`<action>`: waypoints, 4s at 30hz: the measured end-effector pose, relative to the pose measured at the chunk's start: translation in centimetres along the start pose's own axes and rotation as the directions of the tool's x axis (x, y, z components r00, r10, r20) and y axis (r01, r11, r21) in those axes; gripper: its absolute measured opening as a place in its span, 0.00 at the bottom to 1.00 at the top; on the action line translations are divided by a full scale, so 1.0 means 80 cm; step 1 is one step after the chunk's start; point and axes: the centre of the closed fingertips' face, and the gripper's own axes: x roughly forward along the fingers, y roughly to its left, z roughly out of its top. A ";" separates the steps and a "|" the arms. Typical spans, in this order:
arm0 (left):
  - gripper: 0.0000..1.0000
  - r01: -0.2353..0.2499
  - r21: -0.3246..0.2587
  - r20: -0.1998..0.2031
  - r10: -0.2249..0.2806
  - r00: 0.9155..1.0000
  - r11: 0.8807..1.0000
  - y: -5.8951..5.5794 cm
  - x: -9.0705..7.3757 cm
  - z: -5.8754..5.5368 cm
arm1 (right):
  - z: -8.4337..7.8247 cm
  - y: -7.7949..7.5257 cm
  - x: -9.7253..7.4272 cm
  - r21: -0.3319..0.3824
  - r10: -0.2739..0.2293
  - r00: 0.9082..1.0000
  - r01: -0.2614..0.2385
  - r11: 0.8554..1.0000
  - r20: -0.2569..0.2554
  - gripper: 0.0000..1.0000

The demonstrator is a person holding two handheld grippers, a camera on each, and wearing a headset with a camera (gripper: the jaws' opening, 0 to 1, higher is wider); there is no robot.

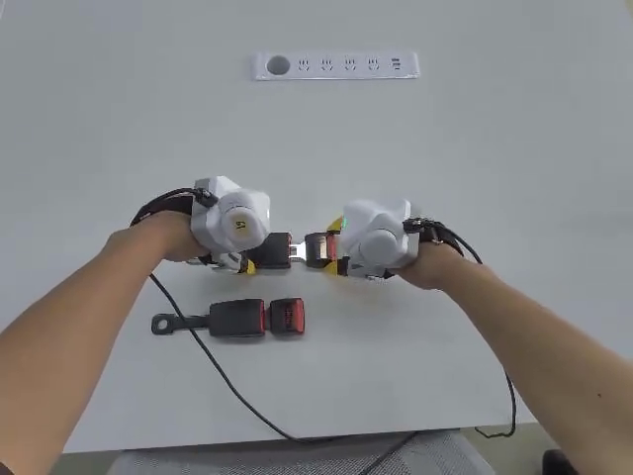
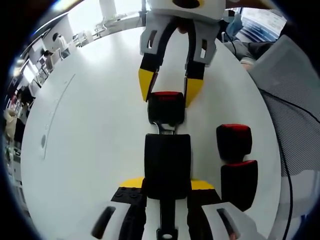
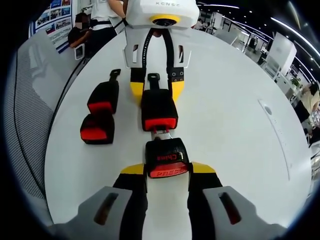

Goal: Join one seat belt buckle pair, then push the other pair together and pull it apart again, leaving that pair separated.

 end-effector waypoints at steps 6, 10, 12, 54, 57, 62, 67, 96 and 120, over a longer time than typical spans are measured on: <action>0.31 -0.002 0.000 0.005 0.002 1.000 1.000 0.000 0.000 -0.001 | 0.011 0.003 0.005 0.018 -0.001 1.000 0.001 1.000 0.012 0.28; 0.31 -0.003 -0.001 0.010 0.003 1.000 1.000 -0.001 -0.001 0.001 | 0.010 0.003 0.006 0.027 -0.003 1.000 0.003 1.000 0.013 0.27; 0.30 -0.003 0.003 0.015 0.003 1.000 1.000 -0.001 0.000 0.000 | 0.012 0.005 0.007 0.031 -0.010 1.000 0.010 0.999 0.013 0.27; 0.31 -0.002 -0.037 0.038 0.003 0.999 0.999 -0.001 0.005 0.002 | -0.006 0.000 -0.004 -0.004 -0.009 1.000 0.009 1.000 -0.013 0.27; 0.31 -0.004 -0.040 0.037 0.005 0.999 0.999 -0.001 0.004 0.002 | -0.005 0.000 -0.004 -0.008 -0.006 1.000 0.006 1.000 -0.009 0.27; 0.31 -0.001 -0.042 0.033 0.003 0.999 0.999 -0.001 0.004 0.001 | -0.004 0.000 -0.005 -0.017 -0.003 1.000 0.003 1.000 -0.007 0.27; 0.32 -0.003 -0.046 0.034 0.005 0.999 0.999 -0.004 0.002 0.004 | -0.009 -0.001 -0.009 -0.027 -0.001 1.000 0.001 1.000 -0.009 0.27; 0.32 -0.002 -0.041 0.041 0.003 0.999 0.999 -0.004 0.001 0.000 | -0.056 -0.007 -0.043 -0.023 0.004 0.998 -0.006 1.000 -0.064 0.28; 0.33 -0.004 -0.035 0.030 0.005 1.000 0.999 -0.005 -0.001 0.002 | -0.085 -0.014 -0.055 -0.085 -0.005 0.995 -0.003 0.996 -0.097 0.31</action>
